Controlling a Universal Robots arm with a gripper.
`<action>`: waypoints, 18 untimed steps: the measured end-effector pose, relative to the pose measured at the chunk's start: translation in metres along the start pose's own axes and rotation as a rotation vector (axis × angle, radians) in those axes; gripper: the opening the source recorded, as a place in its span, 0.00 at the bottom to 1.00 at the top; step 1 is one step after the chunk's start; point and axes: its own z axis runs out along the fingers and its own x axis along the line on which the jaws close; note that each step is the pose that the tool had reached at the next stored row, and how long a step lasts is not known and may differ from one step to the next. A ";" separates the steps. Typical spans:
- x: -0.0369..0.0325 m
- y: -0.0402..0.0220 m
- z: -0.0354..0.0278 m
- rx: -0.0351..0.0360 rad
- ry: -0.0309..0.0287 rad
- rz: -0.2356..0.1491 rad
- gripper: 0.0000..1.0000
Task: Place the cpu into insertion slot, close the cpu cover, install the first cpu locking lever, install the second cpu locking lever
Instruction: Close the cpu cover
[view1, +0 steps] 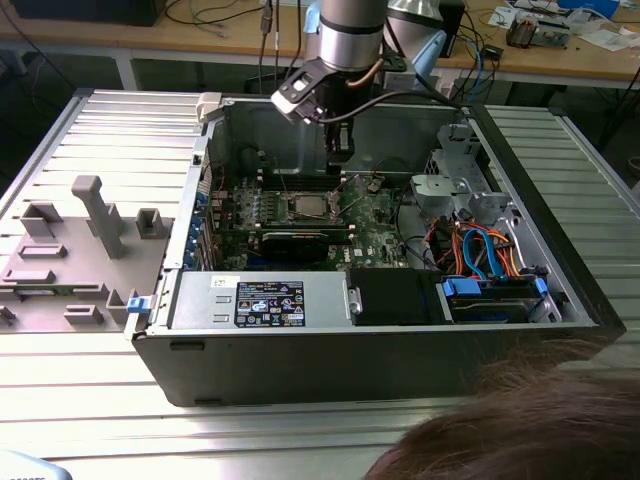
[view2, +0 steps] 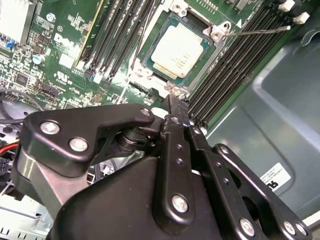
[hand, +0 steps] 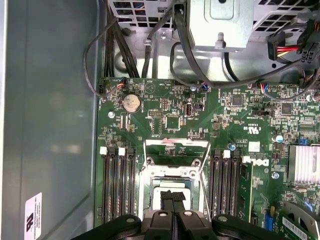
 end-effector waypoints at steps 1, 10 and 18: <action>0.0000 0.0006 0.0000 0.0001 -0.0001 0.000 0.11; -0.0003 0.0087 -0.0002 0.0009 0.0001 0.000 0.11; -0.0008 0.0192 -0.0013 0.0023 0.0005 0.000 0.11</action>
